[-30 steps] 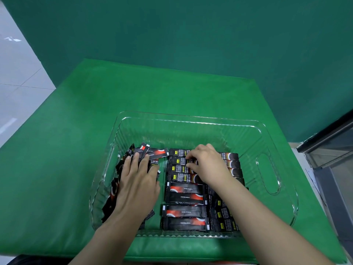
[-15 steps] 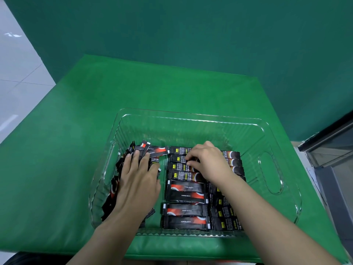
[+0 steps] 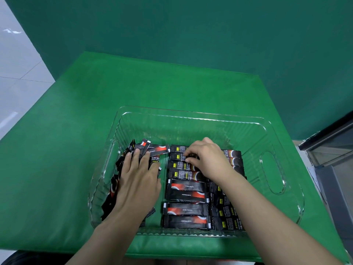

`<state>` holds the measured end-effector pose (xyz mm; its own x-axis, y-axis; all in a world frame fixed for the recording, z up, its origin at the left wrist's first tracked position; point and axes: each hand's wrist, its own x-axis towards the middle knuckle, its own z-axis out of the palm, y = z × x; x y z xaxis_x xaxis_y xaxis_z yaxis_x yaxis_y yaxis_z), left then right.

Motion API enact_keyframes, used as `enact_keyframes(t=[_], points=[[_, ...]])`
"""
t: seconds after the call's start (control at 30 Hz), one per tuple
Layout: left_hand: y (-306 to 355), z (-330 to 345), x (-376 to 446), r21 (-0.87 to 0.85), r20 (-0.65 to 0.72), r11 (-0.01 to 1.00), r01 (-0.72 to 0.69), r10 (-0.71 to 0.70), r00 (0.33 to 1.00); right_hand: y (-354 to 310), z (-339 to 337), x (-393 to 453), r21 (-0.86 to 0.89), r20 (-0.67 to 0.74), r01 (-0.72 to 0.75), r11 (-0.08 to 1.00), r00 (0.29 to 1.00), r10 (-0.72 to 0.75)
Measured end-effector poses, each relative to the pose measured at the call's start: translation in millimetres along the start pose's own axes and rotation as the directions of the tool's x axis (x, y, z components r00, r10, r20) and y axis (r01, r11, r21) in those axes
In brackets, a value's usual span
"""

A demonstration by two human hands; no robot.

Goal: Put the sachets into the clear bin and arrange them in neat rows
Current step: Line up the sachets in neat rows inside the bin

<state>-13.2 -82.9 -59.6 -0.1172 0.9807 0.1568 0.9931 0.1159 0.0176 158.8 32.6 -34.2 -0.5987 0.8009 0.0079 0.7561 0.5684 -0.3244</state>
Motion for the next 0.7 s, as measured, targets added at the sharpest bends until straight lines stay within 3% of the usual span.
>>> enact_keyframes(t=[0.1, 0.23, 0.43, 0.7], points=[[0.2, 0.2, -0.6, -0.010, -0.007, 1.000, 0.004, -0.004, 1.000, -15.7, 0.3, 6.2, 0.045, -0.048, 0.055, 0.997, 0.997, -0.053], [0.3, 1.4, -0.5, 0.002, -0.005, 1.000, 0.007, -0.007, 1.000, -42.6, 9.1, 28.8, 0.034, 0.010, 0.102, 0.994, 0.995, -0.102], [0.2, 2.4, 0.7, 0.011, 0.014, 1.000, 0.014, -0.014, 1.000, -61.1, 31.2, 48.4, -0.191, 0.068, 0.106, 0.976, 0.993, -0.095], [0.1, 4.4, 0.5, 0.031, 0.034, 0.999, 0.030, -0.031, 0.999, -66.8, 32.7, 52.3, -0.264, 0.045, 0.146, 0.953, 0.989, -0.139]])
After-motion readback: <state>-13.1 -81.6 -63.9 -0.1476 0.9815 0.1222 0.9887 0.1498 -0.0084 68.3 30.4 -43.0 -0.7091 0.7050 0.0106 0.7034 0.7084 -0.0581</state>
